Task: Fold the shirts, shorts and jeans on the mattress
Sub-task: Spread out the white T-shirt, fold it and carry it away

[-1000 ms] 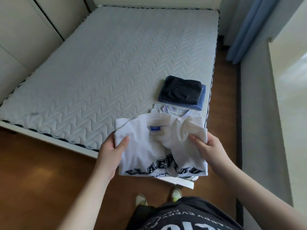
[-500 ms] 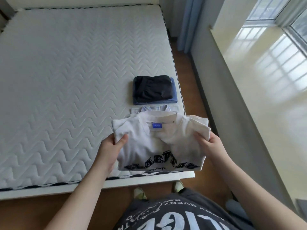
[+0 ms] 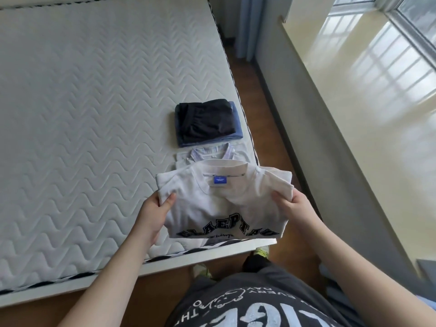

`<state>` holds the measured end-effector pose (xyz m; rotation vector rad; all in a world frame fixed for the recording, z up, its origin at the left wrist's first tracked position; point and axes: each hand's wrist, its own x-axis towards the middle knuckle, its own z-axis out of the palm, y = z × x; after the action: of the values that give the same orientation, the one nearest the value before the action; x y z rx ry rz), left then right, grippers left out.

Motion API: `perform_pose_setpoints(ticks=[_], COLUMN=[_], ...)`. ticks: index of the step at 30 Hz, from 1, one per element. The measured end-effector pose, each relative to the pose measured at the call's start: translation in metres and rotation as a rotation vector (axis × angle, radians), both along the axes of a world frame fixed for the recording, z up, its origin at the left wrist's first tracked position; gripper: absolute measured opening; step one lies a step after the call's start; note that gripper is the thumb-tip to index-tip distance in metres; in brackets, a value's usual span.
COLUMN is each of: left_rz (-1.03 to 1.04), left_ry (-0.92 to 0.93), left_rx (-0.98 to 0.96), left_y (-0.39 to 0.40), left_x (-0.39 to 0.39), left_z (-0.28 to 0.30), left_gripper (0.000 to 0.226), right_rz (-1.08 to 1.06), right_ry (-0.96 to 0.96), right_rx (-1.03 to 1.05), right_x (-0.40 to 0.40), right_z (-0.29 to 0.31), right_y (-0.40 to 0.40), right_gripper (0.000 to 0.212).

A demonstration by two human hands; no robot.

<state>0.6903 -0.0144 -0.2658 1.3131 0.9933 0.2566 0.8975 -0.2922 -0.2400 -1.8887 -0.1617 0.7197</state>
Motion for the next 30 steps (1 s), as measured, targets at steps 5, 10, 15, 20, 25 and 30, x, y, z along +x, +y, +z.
perform_pose_setpoints(ticks=[5, 10, 15, 20, 25, 30], left_rz=[0.062, 0.127, 0.149, 0.090, -0.023, -0.108], left_ry=[0.043, 0.103, 0.151, 0.178, 0.234, 0.262], left_rx=[0.000, 0.020, 0.017, 0.022, 0.083, 0.156], left_y=[-0.009, -0.023, -0.028, -0.002, 0.040, 0.084], left_x=[0.014, 0.018, 0.017, 0.029, 0.049, 0.081], left_z=[-0.010, -0.021, -0.042, -0.075, -0.113, -0.138], left_gripper=[0.012, 0.010, 0.012, 0.017, 0.018, 0.020], right_rz=[0.107, 0.215, 0.302, 0.320, 0.293, 0.233], right_ry=[0.069, 0.143, 0.207, 0.209, 0.180, 0.137], right_rx=[-0.014, -0.014, 0.000, -0.041, -0.160, -0.172], right_x=[0.031, 0.065, 0.084, 0.093, 0.107, 0.131], right_z=[-0.019, -0.039, -0.052, -0.086, -0.133, -0.156], right_y=[-0.004, -0.003, 0.008, 0.027, 0.046, 0.078], right_gripper=[0.022, 0.011, 0.014, 0.018, 0.018, 0.012])
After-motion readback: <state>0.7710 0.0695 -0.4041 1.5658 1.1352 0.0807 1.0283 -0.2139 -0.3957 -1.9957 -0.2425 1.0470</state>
